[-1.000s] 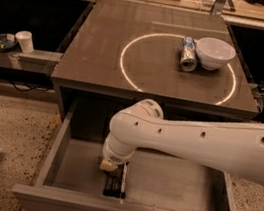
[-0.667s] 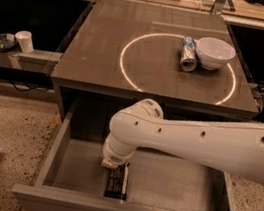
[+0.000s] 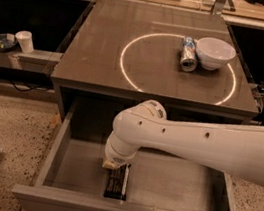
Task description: Pick rxbar chocolate from top drawer and place on counter
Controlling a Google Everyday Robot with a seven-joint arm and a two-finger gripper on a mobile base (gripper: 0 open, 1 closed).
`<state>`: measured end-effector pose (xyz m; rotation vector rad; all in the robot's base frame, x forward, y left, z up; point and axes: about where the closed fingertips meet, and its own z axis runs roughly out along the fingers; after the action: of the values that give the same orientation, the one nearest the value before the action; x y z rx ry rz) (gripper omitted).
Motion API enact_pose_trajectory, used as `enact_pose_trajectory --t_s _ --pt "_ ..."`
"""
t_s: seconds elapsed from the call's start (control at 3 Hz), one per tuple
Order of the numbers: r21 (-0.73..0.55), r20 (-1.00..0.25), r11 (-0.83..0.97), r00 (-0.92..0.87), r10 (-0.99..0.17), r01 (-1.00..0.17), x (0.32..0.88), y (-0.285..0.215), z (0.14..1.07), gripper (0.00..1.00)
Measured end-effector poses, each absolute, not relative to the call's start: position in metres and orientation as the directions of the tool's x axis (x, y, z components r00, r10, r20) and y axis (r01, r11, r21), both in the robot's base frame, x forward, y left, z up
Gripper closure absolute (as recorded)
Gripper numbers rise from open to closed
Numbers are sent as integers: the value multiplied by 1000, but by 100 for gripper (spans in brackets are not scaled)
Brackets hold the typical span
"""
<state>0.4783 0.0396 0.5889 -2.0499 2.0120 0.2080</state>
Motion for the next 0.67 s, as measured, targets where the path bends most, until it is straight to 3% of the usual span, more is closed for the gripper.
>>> enact_pose_trajectory --t_s 0.67 --pt "-93 -314 -24 52 -948 -995 475 34 602 50"
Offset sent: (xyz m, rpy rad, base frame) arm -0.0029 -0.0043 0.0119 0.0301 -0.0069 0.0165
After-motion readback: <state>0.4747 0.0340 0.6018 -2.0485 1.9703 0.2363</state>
